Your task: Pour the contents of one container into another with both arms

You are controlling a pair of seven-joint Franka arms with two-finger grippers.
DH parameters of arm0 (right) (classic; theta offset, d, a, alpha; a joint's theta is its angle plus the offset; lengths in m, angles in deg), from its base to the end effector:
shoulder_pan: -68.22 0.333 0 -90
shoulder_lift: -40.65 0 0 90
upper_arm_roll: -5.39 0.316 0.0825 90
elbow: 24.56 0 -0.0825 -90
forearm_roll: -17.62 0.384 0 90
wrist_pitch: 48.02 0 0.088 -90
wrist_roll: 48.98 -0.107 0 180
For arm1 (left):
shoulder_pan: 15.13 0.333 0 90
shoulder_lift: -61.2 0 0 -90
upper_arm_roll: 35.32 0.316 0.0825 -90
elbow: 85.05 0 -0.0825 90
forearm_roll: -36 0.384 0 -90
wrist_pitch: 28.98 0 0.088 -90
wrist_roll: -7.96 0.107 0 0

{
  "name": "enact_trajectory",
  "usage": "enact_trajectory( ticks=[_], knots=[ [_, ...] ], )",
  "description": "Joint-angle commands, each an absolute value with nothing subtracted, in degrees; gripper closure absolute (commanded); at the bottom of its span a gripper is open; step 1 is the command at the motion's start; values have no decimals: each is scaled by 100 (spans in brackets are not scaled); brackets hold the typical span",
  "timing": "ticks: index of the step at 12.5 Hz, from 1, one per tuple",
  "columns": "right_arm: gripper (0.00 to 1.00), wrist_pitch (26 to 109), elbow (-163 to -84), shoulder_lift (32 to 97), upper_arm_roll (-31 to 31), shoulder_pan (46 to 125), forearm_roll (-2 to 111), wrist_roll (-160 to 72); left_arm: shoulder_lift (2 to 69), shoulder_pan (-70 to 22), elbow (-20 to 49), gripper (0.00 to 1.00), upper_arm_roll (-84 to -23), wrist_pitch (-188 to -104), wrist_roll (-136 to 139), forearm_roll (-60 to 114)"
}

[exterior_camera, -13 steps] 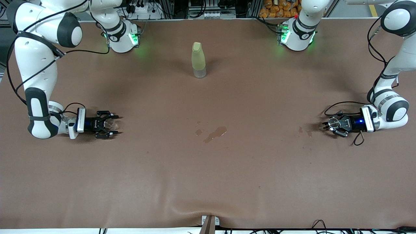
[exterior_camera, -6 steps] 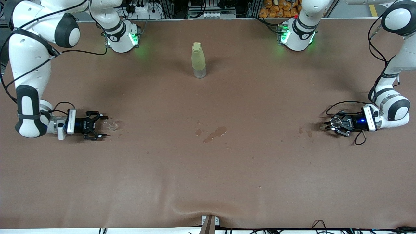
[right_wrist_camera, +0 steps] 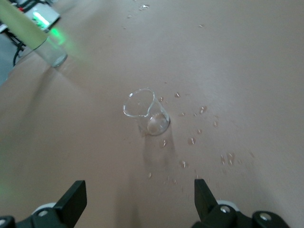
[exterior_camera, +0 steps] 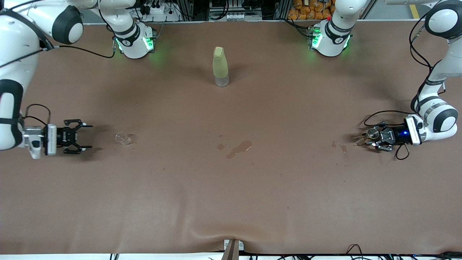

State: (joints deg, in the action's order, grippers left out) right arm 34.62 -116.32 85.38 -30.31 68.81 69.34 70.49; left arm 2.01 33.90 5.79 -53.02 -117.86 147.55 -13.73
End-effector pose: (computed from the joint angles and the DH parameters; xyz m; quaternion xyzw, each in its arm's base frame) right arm 0.5717 -0.2345 0.2079 -0.7578 -0.5102 -0.1286 0.3858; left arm 0.5358 0.2403 0.0672 0.5786 -0.4681 0.4659 0.4785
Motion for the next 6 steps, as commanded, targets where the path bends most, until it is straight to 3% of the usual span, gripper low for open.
enact_trajectory(
  ticks=[1, 6],
  knots=[
    [0, 3495, -11763, 7699, -3380, 7295, 6152, 5428, 310, 3471, 565, 52, -5299, -11714, 14543, -1366],
    [0, 3495, -11728, 5984, -3354, 7752, 4480, 2139, 476, 3576, 153, 44, -5290, -11670, 13683, -1269]
  ],
)
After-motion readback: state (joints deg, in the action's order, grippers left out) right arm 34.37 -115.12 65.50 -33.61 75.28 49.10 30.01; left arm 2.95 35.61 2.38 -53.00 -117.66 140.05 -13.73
